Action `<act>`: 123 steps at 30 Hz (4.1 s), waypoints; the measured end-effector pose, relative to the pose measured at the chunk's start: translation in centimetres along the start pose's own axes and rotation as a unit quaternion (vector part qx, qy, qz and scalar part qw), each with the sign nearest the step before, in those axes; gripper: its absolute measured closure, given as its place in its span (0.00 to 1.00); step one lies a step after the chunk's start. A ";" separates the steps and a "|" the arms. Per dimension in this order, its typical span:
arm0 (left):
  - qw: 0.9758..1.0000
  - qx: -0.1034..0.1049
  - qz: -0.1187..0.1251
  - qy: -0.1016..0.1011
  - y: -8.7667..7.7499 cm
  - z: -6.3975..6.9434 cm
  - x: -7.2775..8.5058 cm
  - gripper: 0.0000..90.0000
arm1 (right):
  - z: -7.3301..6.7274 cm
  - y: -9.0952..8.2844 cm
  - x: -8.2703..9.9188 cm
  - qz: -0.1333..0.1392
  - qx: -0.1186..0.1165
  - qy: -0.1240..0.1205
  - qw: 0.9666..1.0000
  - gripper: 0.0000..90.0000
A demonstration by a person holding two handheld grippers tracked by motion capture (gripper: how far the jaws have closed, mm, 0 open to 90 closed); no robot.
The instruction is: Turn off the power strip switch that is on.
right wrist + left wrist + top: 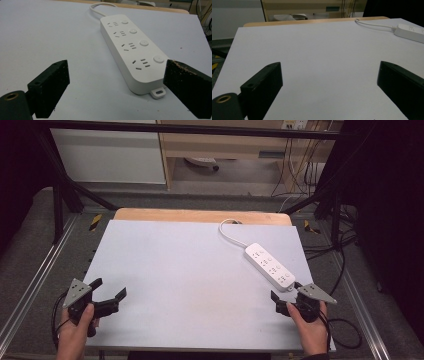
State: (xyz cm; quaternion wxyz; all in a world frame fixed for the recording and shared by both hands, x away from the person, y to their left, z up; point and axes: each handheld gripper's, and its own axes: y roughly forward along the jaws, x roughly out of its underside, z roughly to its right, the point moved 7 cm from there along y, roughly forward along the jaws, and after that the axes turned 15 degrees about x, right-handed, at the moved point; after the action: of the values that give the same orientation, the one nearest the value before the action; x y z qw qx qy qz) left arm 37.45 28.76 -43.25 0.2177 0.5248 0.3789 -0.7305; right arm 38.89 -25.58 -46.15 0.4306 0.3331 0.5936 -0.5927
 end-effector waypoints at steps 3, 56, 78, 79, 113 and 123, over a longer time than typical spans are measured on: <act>1.000 0.001 -0.002 0.001 0.0 0.0 0.0 0.07 | 0.0 -0.1 0.0 0.001 0.005 0.000 1.000 0.08; 1.000 -0.003 -0.026 0.012 0.5 0.2 0.6 0.07 | 1.8 1.3 -9.9 0.042 0.004 0.005 0.999 0.08; 0.999 -0.003 -0.031 0.011 0.6 0.1 0.8 0.07 | 3.2 5.5 -13.5 0.059 0.033 0.018 0.998 0.36; 0.999 -0.003 -0.032 0.011 0.7 0.1 0.8 0.07 | 3.2 5.7 -13.4 0.056 0.032 0.020 0.998 0.38; 0.999 -0.003 -0.032 0.005 0.7 -0.1 0.9 0.07 | 2.7 12.2 -11.3 0.018 0.053 0.027 0.998 1.00; 0.999 -0.002 -0.032 0.005 0.7 -0.1 0.8 0.07 | 2.1 13.1 -10.4 -0.002 0.053 0.015 0.998 1.00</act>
State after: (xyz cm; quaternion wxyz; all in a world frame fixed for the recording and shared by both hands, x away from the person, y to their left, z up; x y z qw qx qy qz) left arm 37.70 28.51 -44.26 0.1935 0.5157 0.3980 -0.7336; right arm 55.22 -25.48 -41.97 0.4025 0.3633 0.5684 -0.6189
